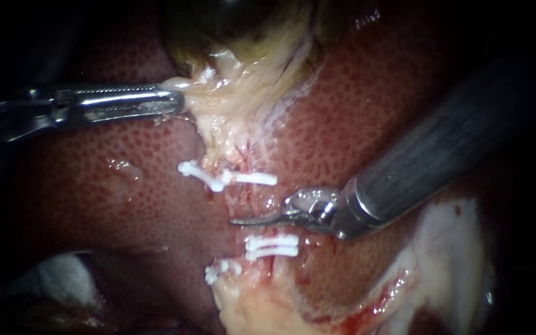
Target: Go back from the cut right tube
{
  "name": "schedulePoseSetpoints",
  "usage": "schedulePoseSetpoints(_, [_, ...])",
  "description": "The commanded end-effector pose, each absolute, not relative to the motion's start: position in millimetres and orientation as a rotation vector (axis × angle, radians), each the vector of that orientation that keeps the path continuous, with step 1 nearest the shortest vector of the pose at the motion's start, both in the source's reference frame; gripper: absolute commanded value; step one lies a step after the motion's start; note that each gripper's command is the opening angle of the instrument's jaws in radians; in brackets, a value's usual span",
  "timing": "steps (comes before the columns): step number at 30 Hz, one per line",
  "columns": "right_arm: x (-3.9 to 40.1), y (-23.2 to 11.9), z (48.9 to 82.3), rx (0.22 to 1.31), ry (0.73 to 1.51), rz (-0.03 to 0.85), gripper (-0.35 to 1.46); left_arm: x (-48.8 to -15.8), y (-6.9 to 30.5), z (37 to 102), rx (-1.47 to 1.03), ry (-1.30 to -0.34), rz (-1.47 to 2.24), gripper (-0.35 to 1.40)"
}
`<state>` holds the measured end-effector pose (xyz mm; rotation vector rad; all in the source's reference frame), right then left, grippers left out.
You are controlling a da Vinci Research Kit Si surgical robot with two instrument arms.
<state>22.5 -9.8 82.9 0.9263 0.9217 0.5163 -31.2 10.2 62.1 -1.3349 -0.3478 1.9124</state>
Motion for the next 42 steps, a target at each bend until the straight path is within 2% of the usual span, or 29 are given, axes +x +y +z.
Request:
schedulePoseSetpoints(1, [22.5, -9.8, 82.9, 0.926, 0.922, 0.516, -0.35, -31.2, 10.2, 62.1, -1.335, -0.348, 1.913, -0.35])
schedulePoseSetpoints(10, [22.8, -9.9, 83.1, 0.901, 0.92, 0.528, -0.35, -31.2, 10.2, 62.1, -1.335, -0.348, 1.913, -0.35])
schedulePoseSetpoints(14, [22.9, -10.1, 83.0, 0.905, 0.927, 0.535, 0.31, -31.2, 10.2, 62.1, -1.335, -0.348, 1.913, -0.35])
schedulePoseSetpoints(17, [23.0, -10.2, 82.8, 0.903, 0.932, 0.53, 0.71, -31.2, 10.2, 62.1, -1.335, -0.348, 1.913, -0.35])
schedulePoseSetpoints(31, [22.8, -10.7, 82.3, 0.889, 0.948, 0.495, 1.08, -31.2, 10.2, 62.1, -1.335, -0.348, 1.913, -0.35])
schedulePoseSetpoints(36, [21.7, -11.3, 81.6, 0.867, 0.968, 0.433, 1.25, -31.1, 10.2, 62.2, -1.338, -0.347, 1.911, -0.35])
schedulePoseSetpoints(42, [18.3, -11.2, 79.7, 0.837, 0.997, 0.35, 1.25, -30.9, 10.3, 62.4, -1.339, -0.348, 1.911, -0.35])
